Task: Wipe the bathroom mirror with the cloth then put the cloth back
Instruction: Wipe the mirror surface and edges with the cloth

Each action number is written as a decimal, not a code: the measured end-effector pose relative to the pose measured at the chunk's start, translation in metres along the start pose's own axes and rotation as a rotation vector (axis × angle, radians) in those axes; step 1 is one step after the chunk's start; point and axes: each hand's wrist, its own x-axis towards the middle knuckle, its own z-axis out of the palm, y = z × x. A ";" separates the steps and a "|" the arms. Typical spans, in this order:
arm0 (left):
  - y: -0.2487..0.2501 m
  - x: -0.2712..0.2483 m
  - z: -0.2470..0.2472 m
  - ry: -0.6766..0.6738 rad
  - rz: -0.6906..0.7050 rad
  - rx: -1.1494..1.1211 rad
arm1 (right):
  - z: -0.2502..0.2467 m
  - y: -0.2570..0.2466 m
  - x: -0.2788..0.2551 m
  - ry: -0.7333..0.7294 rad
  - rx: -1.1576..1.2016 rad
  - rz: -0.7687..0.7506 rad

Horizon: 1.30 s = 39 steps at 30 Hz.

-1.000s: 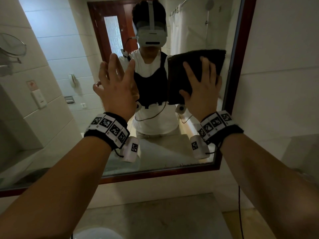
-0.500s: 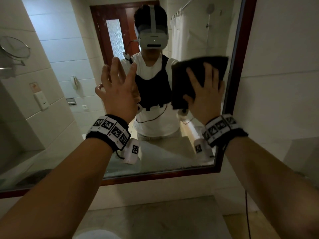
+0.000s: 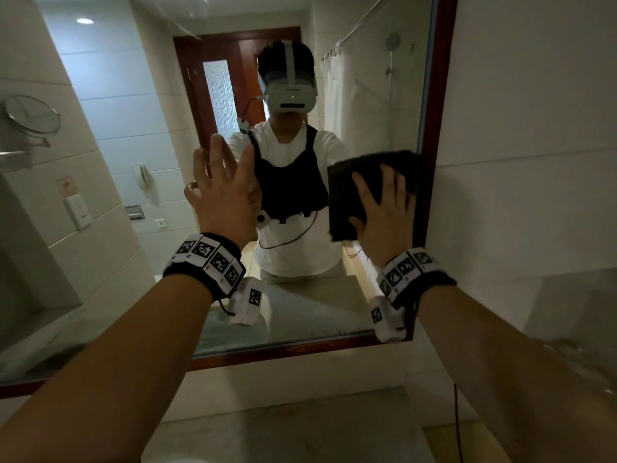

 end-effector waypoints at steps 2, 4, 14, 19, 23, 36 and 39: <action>0.000 0.000 -0.002 -0.012 -0.002 -0.007 | 0.006 0.003 -0.016 -0.036 -0.027 0.006; 0.001 -0.002 -0.005 -0.013 -0.003 -0.015 | 0.008 0.004 -0.023 -0.065 -0.039 0.006; 0.001 -0.048 0.008 -0.057 -0.090 -0.130 | 0.007 0.009 -0.023 -0.054 -0.020 0.000; 0.004 -0.064 0.034 -0.025 -0.101 -0.129 | -0.001 0.006 0.000 0.031 0.048 0.011; 0.008 -0.063 0.044 -0.014 -0.135 -0.116 | -0.025 -0.003 0.046 0.082 0.076 0.049; 0.005 -0.064 0.053 0.018 -0.154 -0.155 | 0.013 0.006 -0.004 0.052 0.056 0.063; 0.005 -0.064 0.054 0.012 -0.156 -0.164 | 0.036 0.007 -0.047 0.009 0.030 0.082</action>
